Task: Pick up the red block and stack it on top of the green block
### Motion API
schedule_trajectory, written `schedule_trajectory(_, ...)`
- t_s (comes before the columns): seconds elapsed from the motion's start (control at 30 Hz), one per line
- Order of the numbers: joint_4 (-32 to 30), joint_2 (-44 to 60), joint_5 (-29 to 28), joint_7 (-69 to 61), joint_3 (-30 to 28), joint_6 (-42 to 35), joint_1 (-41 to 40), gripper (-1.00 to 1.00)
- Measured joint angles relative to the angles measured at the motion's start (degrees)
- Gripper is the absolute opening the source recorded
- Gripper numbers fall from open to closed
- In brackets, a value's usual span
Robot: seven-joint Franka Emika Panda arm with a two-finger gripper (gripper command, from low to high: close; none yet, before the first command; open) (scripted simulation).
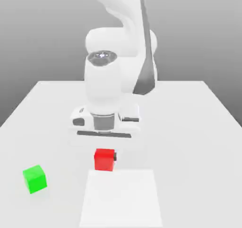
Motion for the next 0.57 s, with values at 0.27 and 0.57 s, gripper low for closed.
schedule_trajectory(0.27, 11.09, 3.19, 0.64, -3.09, -7.92, -7.92, -12.73, -1.00)
schedule_trajectory(0.57, 13.23, 13.84, 5.54, -6.99, -4.87, 0.36, -16.42, 1.00)
